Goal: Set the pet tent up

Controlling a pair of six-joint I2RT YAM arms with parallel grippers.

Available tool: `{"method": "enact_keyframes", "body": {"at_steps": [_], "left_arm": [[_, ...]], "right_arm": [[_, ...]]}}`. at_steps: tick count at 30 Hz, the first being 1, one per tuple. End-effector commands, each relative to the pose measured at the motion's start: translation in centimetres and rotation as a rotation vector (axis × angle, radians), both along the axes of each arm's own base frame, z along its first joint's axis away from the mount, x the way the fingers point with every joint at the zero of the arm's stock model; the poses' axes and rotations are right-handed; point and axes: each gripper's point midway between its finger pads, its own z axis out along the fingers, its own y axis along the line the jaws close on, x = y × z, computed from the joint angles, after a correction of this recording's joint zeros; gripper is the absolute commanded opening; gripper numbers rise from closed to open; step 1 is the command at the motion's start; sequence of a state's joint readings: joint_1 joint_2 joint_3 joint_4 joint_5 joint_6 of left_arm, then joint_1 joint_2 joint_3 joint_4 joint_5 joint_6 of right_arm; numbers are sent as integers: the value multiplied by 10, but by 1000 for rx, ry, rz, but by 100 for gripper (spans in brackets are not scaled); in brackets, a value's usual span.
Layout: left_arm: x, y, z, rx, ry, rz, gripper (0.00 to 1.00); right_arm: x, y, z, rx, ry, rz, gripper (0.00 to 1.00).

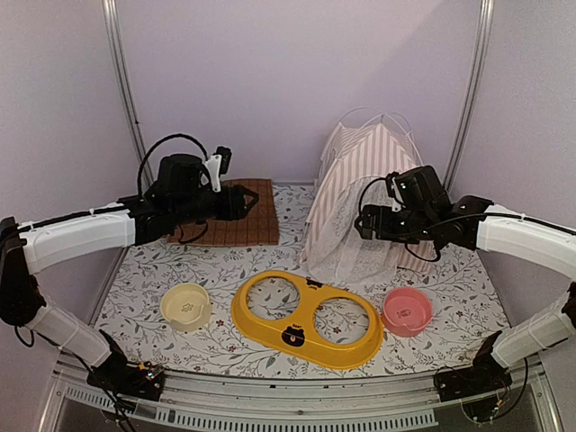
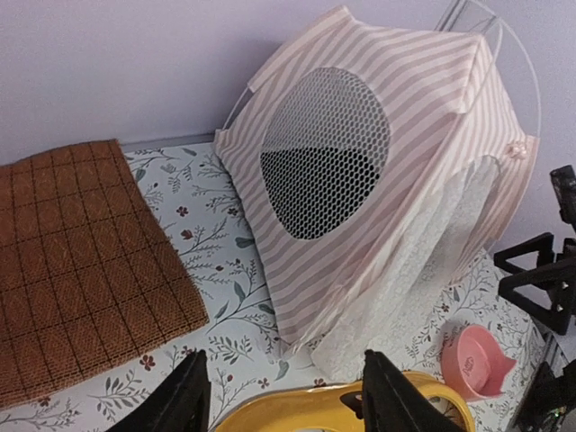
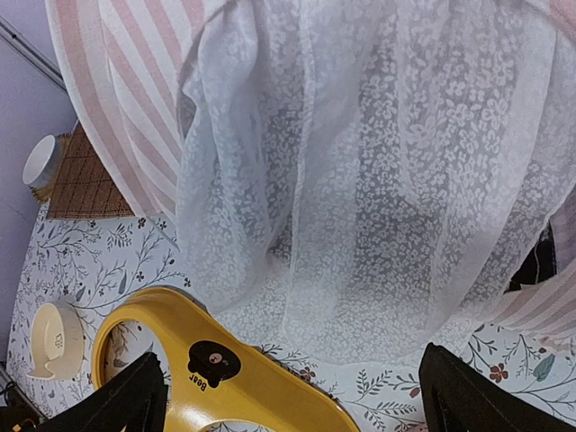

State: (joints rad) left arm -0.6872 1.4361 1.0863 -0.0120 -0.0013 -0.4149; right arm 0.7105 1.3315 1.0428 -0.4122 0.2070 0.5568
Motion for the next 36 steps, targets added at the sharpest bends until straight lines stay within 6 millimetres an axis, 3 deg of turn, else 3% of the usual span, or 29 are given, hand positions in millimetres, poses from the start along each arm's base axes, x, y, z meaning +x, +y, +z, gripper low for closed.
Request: {"method": "enact_keyframes", "body": {"at_steps": [1,7,15,26,33,36], "left_arm": [[2,35,-25,-86,95,79,58],[11,88,-65,-152,211,195,61],[13,137,-117,-263,358,313,71],[30,174,-165,-315,420,523,79],[45,199,-189,-341,439,668,80],[58,204,-189,-377,411,674,81]], "right_arm": [[20,11,26,61,-72,-19,100],[27,24,26,76,-95,21,99],[24,23,35,152,-154,21,99],[9,27,58,193,-219,115,99],[-8,24,72,231,-251,163,99],[-15,21,78,257,-260,171,99]]}}
